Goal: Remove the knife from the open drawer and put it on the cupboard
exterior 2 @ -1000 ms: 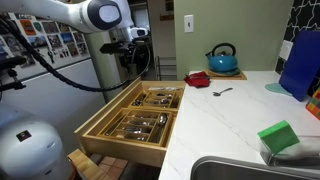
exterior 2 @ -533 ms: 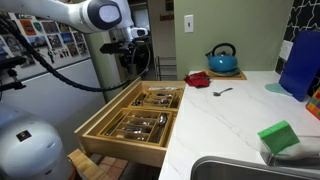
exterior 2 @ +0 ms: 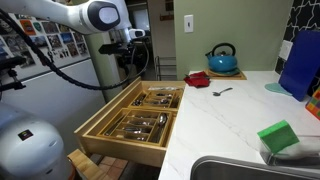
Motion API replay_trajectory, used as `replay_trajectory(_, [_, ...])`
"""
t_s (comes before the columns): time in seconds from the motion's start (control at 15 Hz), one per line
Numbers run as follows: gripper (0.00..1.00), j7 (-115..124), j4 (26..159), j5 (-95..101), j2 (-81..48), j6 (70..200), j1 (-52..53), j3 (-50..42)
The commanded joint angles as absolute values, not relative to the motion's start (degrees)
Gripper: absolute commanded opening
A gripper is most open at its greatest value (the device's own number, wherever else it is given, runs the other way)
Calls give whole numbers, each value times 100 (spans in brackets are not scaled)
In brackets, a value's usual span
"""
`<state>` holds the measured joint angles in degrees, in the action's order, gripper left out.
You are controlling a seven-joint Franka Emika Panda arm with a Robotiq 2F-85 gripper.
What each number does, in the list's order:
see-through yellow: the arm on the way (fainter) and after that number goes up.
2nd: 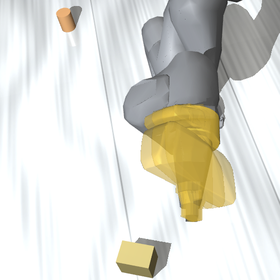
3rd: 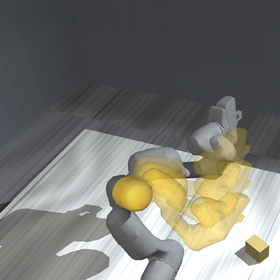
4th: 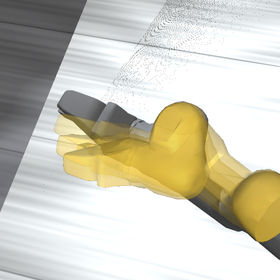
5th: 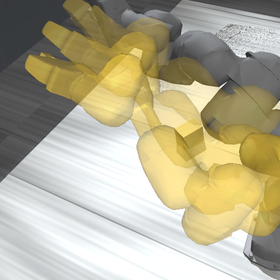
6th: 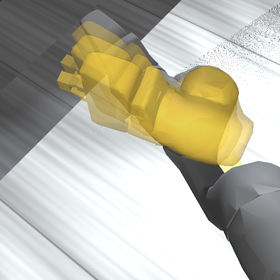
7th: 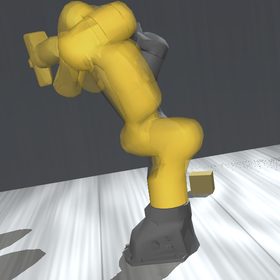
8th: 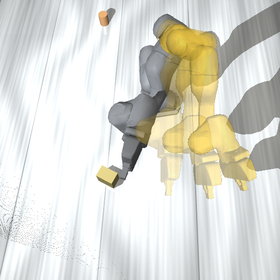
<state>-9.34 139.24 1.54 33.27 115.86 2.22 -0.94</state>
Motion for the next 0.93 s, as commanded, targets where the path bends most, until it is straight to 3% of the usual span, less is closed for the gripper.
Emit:
replay_trajectory(0.0, [100, -977, 13713, -25, 2733, 11610, 670, 243])
replay_trajectory(0.4, [100, -829, 13689, -263, 1864, 11884, 1211, 806])
replay_trajectory(0.87, [100, -493, 14337, -812, 1265, 13098, 1479, 1122])
